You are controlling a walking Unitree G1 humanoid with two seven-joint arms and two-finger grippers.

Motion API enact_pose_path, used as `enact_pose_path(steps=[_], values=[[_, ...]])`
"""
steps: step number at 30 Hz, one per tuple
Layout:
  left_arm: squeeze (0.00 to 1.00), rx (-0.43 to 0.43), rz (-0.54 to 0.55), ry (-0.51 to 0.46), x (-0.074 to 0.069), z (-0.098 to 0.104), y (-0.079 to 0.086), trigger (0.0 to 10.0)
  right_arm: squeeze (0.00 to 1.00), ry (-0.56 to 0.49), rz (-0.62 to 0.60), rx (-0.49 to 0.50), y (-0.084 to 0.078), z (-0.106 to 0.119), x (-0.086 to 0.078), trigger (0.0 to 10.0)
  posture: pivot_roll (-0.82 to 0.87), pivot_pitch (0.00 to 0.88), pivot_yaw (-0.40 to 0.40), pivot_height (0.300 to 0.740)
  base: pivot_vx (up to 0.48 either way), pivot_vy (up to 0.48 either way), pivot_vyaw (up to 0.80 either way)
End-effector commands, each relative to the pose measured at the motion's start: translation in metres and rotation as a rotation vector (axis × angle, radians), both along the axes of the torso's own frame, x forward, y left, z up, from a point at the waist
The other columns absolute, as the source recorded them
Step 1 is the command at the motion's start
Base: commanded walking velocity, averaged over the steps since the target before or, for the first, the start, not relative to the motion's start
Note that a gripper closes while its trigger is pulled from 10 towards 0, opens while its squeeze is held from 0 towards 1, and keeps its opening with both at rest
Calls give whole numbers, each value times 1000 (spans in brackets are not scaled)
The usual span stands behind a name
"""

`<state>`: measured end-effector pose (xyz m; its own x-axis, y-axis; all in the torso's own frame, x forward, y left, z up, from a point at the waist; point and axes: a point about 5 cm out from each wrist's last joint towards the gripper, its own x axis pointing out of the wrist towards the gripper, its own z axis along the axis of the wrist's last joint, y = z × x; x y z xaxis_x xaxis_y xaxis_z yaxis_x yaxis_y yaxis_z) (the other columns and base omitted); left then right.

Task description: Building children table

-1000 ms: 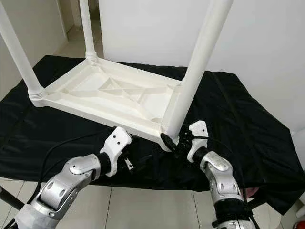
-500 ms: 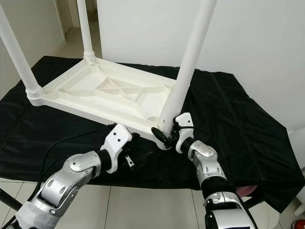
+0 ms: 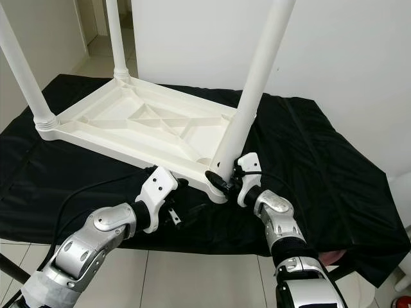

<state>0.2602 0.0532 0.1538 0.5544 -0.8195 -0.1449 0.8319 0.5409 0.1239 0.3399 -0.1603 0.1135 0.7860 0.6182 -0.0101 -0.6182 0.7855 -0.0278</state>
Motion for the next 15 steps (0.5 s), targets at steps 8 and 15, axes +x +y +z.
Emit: enact_pose_path(steps=[8,15], values=[[0,-10,-27,3,-1,1,-4,10000,0,111,-352,83,5,-13,2,10000,44,0,-110,740,0,0,0],[0,-16,-25,9,-2,0,-5,10000,0,145,-686,122,30,-16,-5,10000,50,0,-119,740,0,0,0]])
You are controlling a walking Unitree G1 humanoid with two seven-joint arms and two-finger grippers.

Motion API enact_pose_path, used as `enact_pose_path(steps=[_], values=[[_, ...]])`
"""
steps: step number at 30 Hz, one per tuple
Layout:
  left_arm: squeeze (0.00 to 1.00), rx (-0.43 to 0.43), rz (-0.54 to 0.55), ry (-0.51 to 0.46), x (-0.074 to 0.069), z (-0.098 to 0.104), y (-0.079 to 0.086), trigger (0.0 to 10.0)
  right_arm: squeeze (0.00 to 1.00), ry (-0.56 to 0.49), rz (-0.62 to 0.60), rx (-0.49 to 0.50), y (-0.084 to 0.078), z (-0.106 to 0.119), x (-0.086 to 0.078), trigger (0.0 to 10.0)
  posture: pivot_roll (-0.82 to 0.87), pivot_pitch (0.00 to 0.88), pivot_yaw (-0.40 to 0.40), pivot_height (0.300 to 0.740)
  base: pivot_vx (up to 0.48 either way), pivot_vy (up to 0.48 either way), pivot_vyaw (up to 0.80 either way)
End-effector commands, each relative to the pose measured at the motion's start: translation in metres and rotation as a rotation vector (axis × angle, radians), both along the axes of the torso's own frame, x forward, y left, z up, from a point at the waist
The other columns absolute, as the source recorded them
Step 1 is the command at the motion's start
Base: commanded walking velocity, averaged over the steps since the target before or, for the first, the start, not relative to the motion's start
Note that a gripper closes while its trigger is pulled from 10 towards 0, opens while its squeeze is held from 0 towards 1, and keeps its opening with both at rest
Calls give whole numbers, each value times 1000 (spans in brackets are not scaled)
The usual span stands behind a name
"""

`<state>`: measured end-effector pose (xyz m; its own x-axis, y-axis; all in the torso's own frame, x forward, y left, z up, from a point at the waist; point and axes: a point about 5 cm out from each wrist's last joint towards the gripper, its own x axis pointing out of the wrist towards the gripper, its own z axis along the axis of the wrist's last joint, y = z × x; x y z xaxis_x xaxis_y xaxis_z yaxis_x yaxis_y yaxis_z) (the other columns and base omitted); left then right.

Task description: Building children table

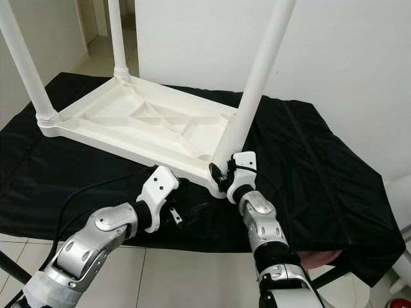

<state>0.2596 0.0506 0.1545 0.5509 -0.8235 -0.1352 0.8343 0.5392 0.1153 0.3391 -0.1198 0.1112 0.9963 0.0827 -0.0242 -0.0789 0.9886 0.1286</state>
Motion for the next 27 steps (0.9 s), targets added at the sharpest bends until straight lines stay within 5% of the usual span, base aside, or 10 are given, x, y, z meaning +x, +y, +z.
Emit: enact_pose_path(steps=[1,7,14,15,24,27], values=[[0,-4,-19,8,-2,-1,-3,10000,0,84,-139,-3,-3,-13,-6,10000,56,0,-121,740,0,0,0],[0,-2,-8,5,0,-1,-1,10000,0,40,-38,-37,15,-6,-7,10000,64,0,-131,740,0,0,0],[0,-5,3,-2,2,0,0,10000,0,52,-50,-59,7,-6,-6,10000,65,0,-135,740,0,0,0],[0,-6,7,-3,2,0,0,10000,1000,39,-40,-50,6,-6,-6,10000,76,0,-146,740,0,0,0],[0,-4,18,-6,0,0,1,10000,1000,-34,-8,-9,-7,0,-17,10000,80,0,-146,740,0,0,0],[0,-2,22,-7,0,0,2,10000,1000,-61,37,-7,-27,-3,-26,10000,75,0,-139,740,0,0,0]])
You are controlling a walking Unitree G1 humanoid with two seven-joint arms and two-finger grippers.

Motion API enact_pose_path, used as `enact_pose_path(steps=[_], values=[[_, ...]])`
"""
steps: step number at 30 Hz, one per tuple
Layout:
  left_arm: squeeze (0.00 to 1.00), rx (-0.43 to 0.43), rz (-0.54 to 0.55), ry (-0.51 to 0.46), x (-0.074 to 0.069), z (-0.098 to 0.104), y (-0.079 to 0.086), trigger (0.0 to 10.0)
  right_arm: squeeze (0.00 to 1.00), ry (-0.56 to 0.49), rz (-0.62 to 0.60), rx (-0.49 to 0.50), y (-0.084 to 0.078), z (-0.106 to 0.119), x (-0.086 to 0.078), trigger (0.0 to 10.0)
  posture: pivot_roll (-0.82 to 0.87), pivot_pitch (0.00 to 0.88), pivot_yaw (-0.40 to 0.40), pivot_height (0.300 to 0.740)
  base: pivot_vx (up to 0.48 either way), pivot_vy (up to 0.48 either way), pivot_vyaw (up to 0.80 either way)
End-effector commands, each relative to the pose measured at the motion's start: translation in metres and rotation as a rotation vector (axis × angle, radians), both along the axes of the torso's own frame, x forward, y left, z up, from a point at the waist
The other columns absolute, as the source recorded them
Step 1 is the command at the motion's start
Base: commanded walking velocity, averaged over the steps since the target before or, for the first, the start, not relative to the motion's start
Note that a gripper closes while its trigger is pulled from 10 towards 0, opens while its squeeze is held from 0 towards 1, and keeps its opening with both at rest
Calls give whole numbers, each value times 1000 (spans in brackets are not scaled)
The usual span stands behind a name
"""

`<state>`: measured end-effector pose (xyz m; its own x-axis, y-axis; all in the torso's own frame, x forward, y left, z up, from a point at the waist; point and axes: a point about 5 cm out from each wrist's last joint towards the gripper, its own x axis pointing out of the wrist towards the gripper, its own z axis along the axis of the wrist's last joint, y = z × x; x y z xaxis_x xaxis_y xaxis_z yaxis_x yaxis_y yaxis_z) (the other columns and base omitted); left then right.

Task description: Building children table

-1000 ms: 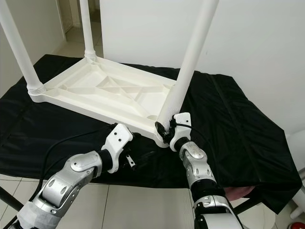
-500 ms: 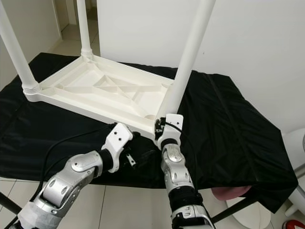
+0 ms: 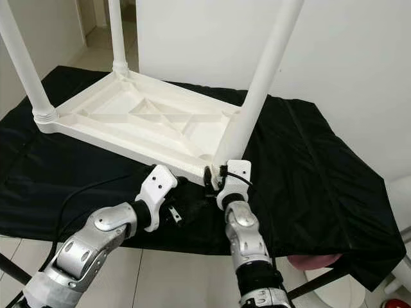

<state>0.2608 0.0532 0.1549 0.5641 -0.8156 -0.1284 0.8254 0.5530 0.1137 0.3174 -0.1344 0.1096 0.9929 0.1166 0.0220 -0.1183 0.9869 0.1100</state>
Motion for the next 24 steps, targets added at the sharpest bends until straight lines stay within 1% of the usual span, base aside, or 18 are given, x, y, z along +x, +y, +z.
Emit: enact_pose_path(steps=[1,2,3,4,5,6,7,8,9,12,14,15,17,21,23,24], values=[[0,7,5,-4,-1,0,0,10000,1000,-28,50,-9,-19,-2,-8,10000,73,0,-135,740,0,0,0],[0,7,5,-4,-1,0,0,10000,1000,-28,50,-9,-19,-2,-8,10000,73,0,-135,740,0,0,0],[0,9,3,-4,-1,0,0,10000,1000,-43,90,-29,-24,-2,-10,10000,72,0,-133,740,0,0,0],[0,9,3,-4,-1,0,0,10000,1000,-43,90,-29,-24,-2,-10,10000,72,0,-133,740,0,0,0],[0,11,0,-4,-1,0,1,10000,149,-55,140,-35,-28,-2,-12,10000,71,0,-129,740,0,0,0],[0,14,-3,-4,-1,0,1,10000,0,-72,187,-43,-33,0,-12,10000,69,0,-124,740,0,0,0],[0,15,-5,-4,-1,0,1,10000,0,-82,228,-44,-37,0,-12,10000,64,0,-113,740,0,0,0],[0,15,-5,-4,-1,0,1,10000,0,-82,228,-44,-37,0,-12,10000,64,0,-113,740,0,0,0],[0,17,-7,-5,0,0,1,10000,0,-91,258,-53,-41,2,-11,10000,64,0,-113,740,0,0,0],[0,17,-9,-5,0,0,1,10000,0,-97,292,-56,-44,3,-10,10000,62,0,-105,740,0,0,0],[0,20,-17,-5,0,1,1,10000,0,-98,355,-92,-46,7,-1,10000,60,0,-100,740,0,0,0],[0,20,-17,-5,0,1,1,10000,0,-98,355,-92,-46,7,-1,10000,60,0,-100,740,0,0,0],[0,24,-24,-8,1,1,0,10000,0,-82,419,-131,-40,9,11,10000,58,0,-90,740,0,0,0],[0,25,-25,-9,1,2,0,10000,0,-77,439,-140,-38,9,14,10000,58,0,-90,740,0,0,0],[0,22,-24,-9,2,2,0,10000,0,-75,472,-159,-30,10,21,10000,62,0,-93,740,0,0,0],[0,22,-24,-9,2,2,0,10000,0,-75,472,-159,-30,10,21,10000,62,0,-93,740,0,0,0]])
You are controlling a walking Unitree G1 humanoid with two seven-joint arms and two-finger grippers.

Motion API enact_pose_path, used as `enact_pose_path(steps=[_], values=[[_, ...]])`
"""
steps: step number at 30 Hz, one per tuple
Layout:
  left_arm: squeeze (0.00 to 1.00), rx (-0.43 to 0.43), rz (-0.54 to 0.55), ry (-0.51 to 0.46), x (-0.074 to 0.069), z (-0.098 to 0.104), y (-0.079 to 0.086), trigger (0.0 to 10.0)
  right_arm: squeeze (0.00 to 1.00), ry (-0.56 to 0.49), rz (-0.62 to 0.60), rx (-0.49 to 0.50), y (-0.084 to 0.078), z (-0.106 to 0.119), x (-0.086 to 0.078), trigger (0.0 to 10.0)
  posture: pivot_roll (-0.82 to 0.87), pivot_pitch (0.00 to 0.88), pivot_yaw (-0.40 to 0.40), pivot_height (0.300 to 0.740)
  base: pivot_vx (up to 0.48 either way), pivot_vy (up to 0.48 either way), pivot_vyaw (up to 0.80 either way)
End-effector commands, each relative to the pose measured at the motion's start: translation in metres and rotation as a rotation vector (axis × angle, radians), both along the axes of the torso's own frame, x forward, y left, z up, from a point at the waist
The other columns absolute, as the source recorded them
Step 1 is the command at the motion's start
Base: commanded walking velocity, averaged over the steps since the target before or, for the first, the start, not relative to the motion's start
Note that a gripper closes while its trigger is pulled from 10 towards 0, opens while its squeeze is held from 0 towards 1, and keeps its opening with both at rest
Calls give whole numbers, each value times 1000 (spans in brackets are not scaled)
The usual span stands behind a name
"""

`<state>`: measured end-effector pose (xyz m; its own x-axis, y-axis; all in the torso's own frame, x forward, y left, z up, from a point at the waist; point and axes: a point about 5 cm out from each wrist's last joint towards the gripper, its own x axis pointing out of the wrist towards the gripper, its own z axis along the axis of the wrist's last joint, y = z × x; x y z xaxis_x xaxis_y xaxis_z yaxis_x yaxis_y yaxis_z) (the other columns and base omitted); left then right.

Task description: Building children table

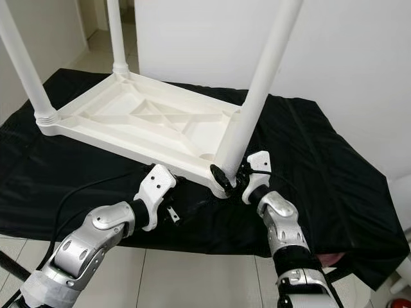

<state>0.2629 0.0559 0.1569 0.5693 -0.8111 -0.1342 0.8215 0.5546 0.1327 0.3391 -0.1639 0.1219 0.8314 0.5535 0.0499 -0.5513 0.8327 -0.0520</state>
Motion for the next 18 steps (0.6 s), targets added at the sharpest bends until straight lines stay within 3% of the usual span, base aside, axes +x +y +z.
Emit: enact_pose_path(steps=[1,4,5,6,7,18], values=[[0,6,-26,3,0,1,-3,10000,0,8,22,-20,4,-2,2,10000,69,0,-96,740,0,0,0],[0,6,-24,1,1,1,-3,10000,0,11,42,-18,8,-2,4,10000,75,0,-99,740,0,0,0],[0,7,-22,-2,1,2,-3,10000,0,11,59,-26,11,-2,6,4431,82,0,-102,740,0,0,0],[0,7,-22,-2,1,2,-3,10000,0,11,59,-26,11,-2,6,4431,82,0,-102,740,0,0,0],[0,8,-19,-4,2,2,-3,10000,0,18,79,-25,14,-3,7,0,85,0,-104,740,0,0,0],[0,8,-14,-5,2,3,-3,10000,0,42,99,-36,13,-10,8,0,85,0,-105,740,0,0,0]])
